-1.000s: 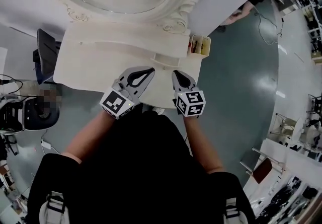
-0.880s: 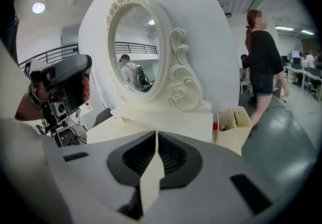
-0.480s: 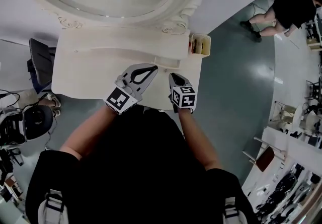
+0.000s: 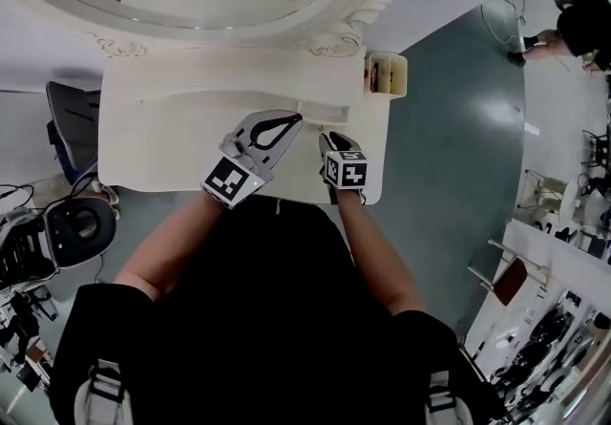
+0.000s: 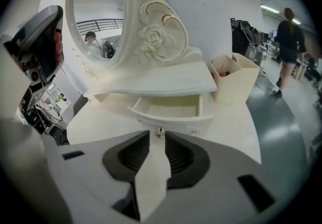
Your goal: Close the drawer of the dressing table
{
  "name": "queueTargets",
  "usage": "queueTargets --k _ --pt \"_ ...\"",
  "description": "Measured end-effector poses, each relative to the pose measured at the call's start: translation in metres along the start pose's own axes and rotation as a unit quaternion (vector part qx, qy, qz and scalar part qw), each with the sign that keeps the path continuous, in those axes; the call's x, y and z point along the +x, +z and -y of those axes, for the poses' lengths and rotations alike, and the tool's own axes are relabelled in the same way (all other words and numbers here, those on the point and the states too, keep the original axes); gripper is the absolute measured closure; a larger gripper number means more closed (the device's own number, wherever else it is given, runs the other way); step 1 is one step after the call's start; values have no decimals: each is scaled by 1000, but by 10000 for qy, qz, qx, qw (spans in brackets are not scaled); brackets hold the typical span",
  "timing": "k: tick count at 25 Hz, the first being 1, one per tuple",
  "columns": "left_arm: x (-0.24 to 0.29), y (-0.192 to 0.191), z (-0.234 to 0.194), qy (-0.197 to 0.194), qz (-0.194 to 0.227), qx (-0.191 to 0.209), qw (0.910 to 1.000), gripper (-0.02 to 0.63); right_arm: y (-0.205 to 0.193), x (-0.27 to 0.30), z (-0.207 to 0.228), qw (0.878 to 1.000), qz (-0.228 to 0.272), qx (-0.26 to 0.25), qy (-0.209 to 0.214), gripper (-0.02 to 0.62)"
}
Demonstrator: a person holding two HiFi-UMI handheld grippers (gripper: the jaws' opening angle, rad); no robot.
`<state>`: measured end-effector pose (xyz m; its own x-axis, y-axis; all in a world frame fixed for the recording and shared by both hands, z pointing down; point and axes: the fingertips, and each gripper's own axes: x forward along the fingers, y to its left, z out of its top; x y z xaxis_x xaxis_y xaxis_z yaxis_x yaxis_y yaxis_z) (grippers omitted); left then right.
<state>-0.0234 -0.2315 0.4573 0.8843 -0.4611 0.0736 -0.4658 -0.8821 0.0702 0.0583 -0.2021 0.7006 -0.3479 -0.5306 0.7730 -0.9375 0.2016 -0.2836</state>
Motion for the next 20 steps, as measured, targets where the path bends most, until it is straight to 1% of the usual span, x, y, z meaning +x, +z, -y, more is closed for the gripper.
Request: queueTargets --k 5,10,15,20 --pt "5 -6 -6 -34 -56 -36 10000 612 -4 17 1 9997 -195 140 -47 492" --pt "7 -6 -8 -78 -92 -27 9999 612 -10 31 6 9982 -436 374 -173 491" --pt "7 -12 -14 -73 -105 -50 9999 612 -10 36 8 9978 -405 471 -232 499" --pt "8 -14 -20 -55 -116 -83 9999 612 -2 37 9 9980 -312 475 -263 500"
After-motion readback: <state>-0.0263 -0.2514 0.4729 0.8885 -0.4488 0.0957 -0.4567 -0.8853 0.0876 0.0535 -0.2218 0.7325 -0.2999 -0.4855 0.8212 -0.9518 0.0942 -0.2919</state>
